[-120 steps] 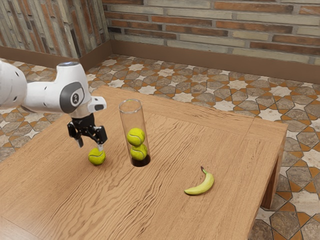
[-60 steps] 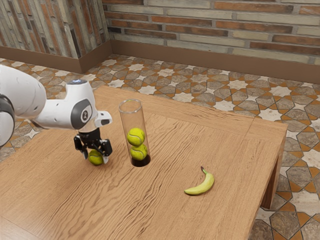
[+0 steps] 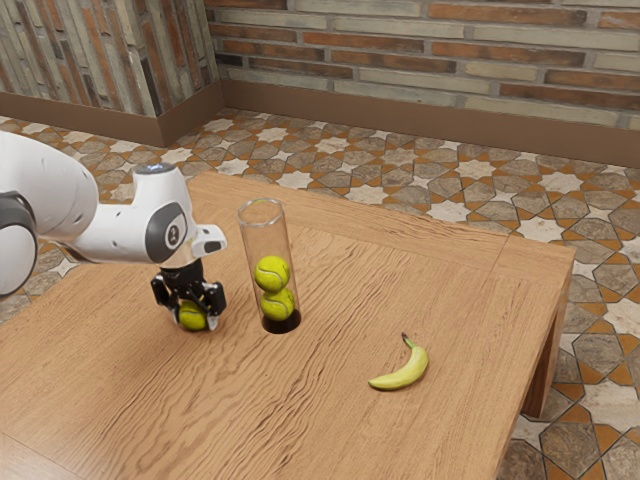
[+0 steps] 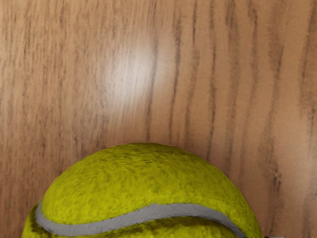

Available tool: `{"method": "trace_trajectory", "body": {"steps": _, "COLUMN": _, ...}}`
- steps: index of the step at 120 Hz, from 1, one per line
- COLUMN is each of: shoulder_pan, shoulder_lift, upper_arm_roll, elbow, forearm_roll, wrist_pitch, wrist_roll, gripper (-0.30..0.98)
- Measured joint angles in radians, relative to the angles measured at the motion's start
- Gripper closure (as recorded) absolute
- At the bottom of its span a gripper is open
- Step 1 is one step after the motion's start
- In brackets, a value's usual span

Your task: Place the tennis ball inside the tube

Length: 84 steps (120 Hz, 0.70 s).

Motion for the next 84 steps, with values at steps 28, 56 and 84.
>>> {"method": "trace_trajectory", "body": {"steps": 28, "shoulder_pan": 0.003, "shoulder_lift": -0.005, "upper_arm_roll": 0.001, "elbow": 0.001, "forearm_roll": -0.001, "wrist_pitch": 0.001, "wrist_roll": 0.001, "gripper": 0.27}}
{"method": "trace_trajectory", "body": {"steps": 56, "shoulder_pan": -0.008, "shoulder_lift": -0.084, "upper_arm_roll": 0.002, "elbow": -0.001, "forearm_roll": 0.011, "wrist_pitch": -0.002, "wrist_roll": -0.004, "gripper": 0.32}}
{"method": "trace_trajectory", "body": {"steps": 84, "shoulder_pan": -0.010, "shoulder_lift": -0.236, "upper_arm_roll": 0.001, "elbow": 0.108, "forearm_roll": 0.053, "wrist_pitch": -0.109, "wrist_roll": -0.010, "gripper": 0.35}}
